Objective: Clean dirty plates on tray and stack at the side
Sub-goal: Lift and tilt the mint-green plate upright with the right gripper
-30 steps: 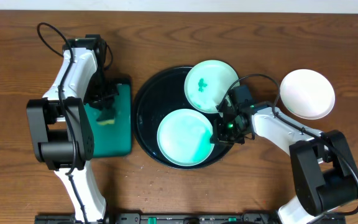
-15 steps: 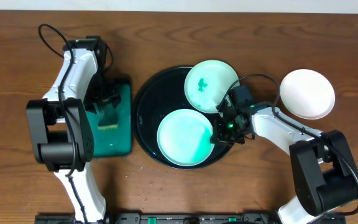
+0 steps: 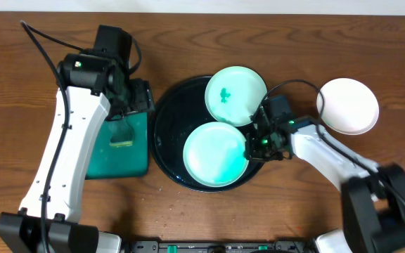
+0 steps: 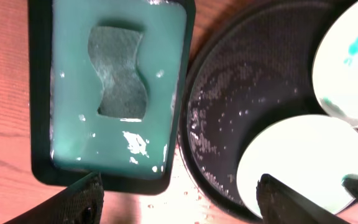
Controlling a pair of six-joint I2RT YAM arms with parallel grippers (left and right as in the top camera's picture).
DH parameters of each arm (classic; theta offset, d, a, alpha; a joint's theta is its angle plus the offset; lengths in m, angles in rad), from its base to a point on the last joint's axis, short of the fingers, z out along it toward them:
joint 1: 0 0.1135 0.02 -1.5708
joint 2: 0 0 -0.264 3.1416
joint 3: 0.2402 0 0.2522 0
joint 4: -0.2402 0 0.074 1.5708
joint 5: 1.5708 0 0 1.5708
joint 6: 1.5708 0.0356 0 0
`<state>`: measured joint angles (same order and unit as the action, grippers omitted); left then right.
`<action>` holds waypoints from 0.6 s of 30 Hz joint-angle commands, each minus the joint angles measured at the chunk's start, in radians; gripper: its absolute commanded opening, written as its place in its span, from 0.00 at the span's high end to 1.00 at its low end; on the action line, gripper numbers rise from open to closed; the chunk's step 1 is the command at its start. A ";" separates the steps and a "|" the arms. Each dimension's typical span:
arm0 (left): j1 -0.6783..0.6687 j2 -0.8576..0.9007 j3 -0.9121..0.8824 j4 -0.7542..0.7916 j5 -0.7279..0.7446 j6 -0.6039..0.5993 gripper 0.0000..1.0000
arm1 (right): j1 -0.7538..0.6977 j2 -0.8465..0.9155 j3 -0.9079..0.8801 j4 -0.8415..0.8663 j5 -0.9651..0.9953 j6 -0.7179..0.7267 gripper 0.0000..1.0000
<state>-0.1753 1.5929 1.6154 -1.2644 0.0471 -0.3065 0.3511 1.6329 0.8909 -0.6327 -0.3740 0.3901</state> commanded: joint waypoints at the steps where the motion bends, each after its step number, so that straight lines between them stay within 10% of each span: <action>1: -0.012 0.003 0.006 -0.021 -0.002 0.006 0.21 | 0.000 -0.081 0.035 -0.061 0.072 0.014 0.98; 18: -0.011 0.004 0.006 -0.137 -0.006 0.007 0.20 | -0.042 -0.103 0.125 -0.628 -0.330 -0.310 0.99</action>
<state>-0.1856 1.5955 1.6150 -1.3880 0.0463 -0.3065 0.3191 1.5421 0.9993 -1.2446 -0.5228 0.2337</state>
